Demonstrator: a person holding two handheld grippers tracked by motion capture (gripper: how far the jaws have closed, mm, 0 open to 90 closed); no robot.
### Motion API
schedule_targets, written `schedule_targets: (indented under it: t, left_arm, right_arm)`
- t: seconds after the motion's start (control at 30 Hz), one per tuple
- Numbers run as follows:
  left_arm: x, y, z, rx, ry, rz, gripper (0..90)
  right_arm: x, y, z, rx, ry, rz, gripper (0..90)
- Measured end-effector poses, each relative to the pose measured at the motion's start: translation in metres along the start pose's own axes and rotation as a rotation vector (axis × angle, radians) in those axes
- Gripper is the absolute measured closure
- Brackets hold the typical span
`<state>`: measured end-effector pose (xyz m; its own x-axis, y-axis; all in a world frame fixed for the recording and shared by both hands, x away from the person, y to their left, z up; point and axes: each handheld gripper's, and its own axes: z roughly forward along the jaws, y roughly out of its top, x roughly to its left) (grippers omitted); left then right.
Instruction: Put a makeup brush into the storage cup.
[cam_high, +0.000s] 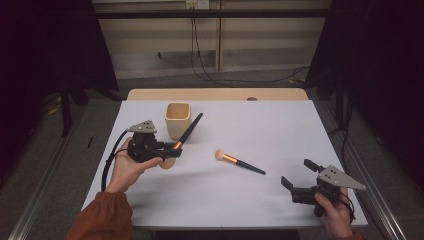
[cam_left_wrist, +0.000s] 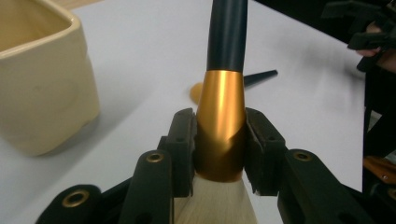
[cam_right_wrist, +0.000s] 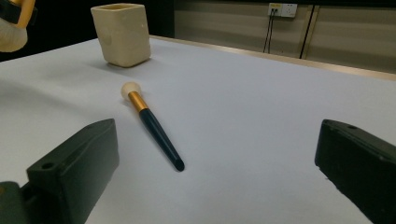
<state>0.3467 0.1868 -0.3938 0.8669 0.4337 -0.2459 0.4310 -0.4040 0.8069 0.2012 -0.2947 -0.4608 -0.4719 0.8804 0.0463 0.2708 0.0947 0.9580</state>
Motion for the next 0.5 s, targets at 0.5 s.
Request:
schedule_targets:
  t: [0.5]
  left_arm:
    - [-0.021,0.009,0.017,-0.027,-0.058,0.043,66.6]
  right_arm:
    - [0.0,0.0,0.0,-0.004,0.002,0.003,0.0]
